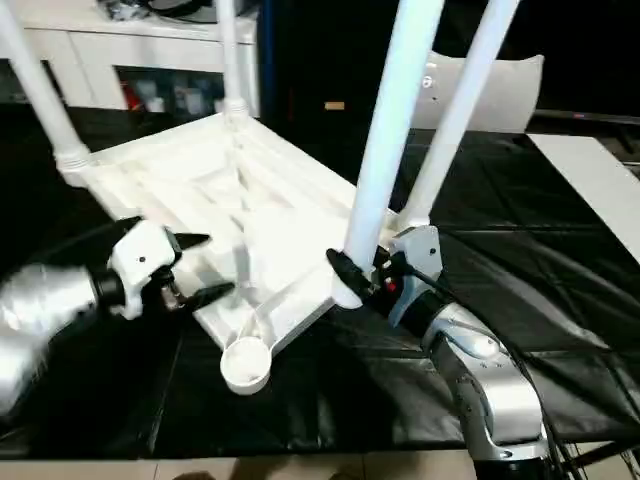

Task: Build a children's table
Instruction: Move to table, then rotate table base

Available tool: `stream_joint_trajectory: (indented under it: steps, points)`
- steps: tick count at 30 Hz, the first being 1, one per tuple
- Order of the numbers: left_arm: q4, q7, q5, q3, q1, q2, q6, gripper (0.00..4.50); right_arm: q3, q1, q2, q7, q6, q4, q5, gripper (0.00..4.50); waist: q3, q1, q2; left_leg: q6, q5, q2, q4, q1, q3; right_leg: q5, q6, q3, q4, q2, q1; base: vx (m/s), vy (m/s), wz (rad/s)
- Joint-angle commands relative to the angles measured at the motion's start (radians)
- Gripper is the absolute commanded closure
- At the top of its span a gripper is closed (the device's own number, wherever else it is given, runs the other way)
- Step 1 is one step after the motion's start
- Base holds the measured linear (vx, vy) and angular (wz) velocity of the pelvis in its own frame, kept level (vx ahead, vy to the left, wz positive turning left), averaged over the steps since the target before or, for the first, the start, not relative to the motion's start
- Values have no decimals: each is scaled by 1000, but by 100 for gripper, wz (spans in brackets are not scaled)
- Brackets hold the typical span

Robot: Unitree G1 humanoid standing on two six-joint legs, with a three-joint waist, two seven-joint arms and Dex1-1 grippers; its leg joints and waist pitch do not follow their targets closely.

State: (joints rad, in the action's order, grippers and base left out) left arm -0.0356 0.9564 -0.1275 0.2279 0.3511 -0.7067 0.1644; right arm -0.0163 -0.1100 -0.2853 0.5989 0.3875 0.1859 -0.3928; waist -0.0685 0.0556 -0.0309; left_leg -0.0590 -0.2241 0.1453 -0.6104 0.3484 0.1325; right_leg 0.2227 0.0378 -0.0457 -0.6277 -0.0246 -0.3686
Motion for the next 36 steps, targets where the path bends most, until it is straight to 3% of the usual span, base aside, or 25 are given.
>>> stream_joint_trajectory:
  steps: [1, 2, 3, 5, 8, 15, 17, 21, 27, 30, 36]
  points:
    - [-65, 119, 57, 53, 44, -47, -77, 99, 13, 2, -26, 11, 3, 30, -6, 261, 51, 5, 26, 9, -144, 79, 88, -5, -21, 175, 156, 71, 86, -123, 33, 0, 0, 0]
    - [-66, 120, 58, 54, 44, -48, -78, 119, 13, 2, -27, 11, 3, 30, -5, 261, 55, 5, 22, 8, -112, 81, 87, -1, -21, 122, 160, 71, 77, -124, 40, 0, 0, 0]
    - [-91, 146, 72, 67, 59, -64, -95, 123, 13, 5, -29, 15, -10, 35, -4, 261, 57, 6, 25, 11, -84, 81, 85, 1, -21, 70, 166, 69, 72, -123, 40, 0, 0, 0]
    - [-142, 201, 81, 81, 89, -81, -134, 142, 8, 14, -48, 46, 41, 60, -32, 261, 61, 5, 27, 19, -47, 80, 81, 2, -18, -20, 187, 68, 62, -123, 43, 0, 0, 0]
    - [-195, 274, 93, 108, 126, -99, -176, 154, -3, 36, -78, 87, 78, 110, -63, 261, 59, 11, 32, 38, -38, 80, 79, 2, -16, -73, 203, 66, 59, -121, 44, 0, 0, 0]
    - [-337, 261, 181, 172, 205, -62, -312, 154, 10, 81, -109, 116, 60, 133, -83, 261, 48, 12, 30, 18, -125, 83, 85, 1, -12, 120, 188, 69, 84, -127, 41, 0, 0, 0]
    - [-382, 278, 210, 204, 223, -48, -349, 154, 19, 95, -120, 131, 58, 137, -87, 261, 49, 16, 30, 14, -131, 86, 85, -5, -10, 143, 184, 71, 83, -128, 37, 0, 0, 0]
    - [-433, 302, 246, 235, 252, -51, -389, 179, 26, 104, -132, 144, 72, 154, -98, 261, 52, 22, 33, 19, -112, 88, 85, -1, -10, 126, 177, 71, 81, -129, 37, 0, 0, 0]
    - [-523, 352, 299, 273, 318, -41, -481, 225, 41, 100, -164, 151, 107, 193, -131, 261, 51, 29, 25, 23, -86, 85, 84, 2, -9, 99, 173, 70, 79, -129, 41, 0, 0, 0]
    - [-541, 359, 303, 282, 330, -28, -499, 246, 42, 100, -168, 147, 120, 209, -137, 261, 51, 32, 26, 22, -84, 87, 84, 1, -9, 100, 175, 69, 78, -131, 39, 0, 0, 0]
    - [-562, 417, 322, 325, 348, 10, -542, 303, 6, 74, -164, 96, 163, 274, -138, 261, 52, 35, 19, 21, -72, 89, 85, 0, -7, 82, 178, 69, 75, -132, 39, 0, 0, 0]
